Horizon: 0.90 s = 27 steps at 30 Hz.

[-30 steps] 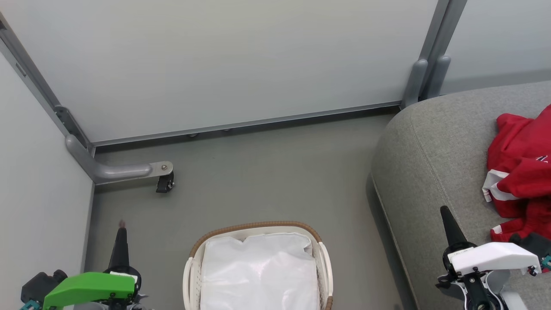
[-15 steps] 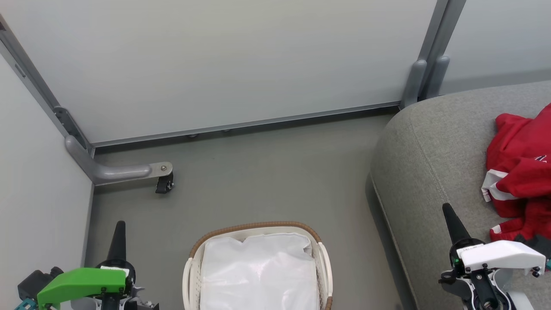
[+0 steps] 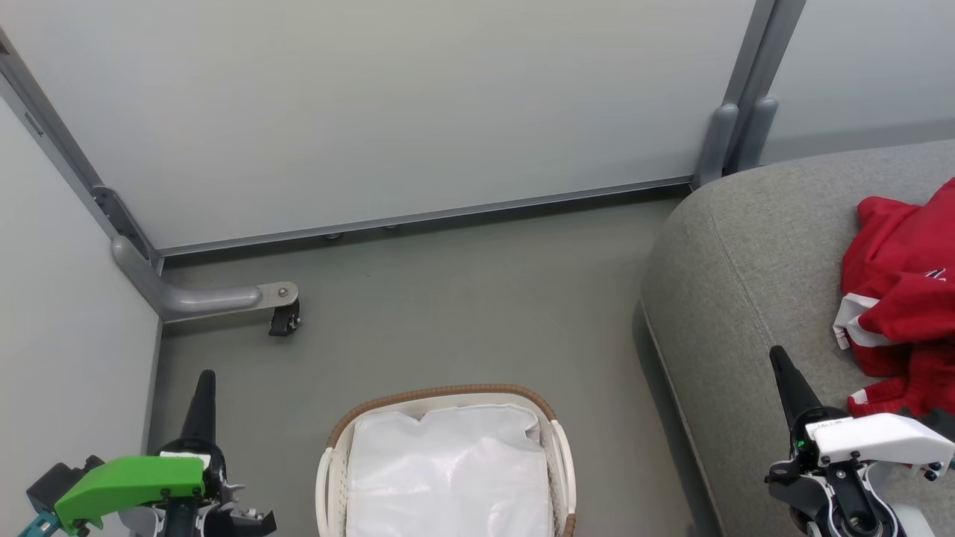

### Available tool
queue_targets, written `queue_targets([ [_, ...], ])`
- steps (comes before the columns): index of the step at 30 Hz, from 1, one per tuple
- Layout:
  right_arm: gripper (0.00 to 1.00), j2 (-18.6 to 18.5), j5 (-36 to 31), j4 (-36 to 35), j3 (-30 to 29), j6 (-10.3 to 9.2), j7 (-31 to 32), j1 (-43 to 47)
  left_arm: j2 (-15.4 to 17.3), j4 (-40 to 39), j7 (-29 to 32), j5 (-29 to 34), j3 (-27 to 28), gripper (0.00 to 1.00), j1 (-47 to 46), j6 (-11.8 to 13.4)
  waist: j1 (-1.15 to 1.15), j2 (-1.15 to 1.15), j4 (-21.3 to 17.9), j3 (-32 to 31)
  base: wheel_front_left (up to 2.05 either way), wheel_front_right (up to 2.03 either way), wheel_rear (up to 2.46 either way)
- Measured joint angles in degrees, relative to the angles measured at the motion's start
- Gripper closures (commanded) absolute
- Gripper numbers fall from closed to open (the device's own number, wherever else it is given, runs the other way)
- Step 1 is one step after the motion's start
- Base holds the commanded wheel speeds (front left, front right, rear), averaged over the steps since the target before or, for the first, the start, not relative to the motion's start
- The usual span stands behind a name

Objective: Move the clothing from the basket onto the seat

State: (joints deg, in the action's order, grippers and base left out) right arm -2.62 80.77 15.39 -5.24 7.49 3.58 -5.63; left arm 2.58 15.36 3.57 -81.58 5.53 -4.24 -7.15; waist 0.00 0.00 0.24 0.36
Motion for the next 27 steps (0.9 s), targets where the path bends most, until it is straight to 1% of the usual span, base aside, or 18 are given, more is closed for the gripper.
queue_targets([
  [27, 1.0, -0.1, 11.0, -1.2, -1.2, 0.0, 2.9, -0.3, 0.1, -1.2, 2.9, -10.2, 0.9, 1.0, -1.5, -0.2, 0.0, 0.0, -0.2, -0.2, 0.0, 0.0, 0.0],
])
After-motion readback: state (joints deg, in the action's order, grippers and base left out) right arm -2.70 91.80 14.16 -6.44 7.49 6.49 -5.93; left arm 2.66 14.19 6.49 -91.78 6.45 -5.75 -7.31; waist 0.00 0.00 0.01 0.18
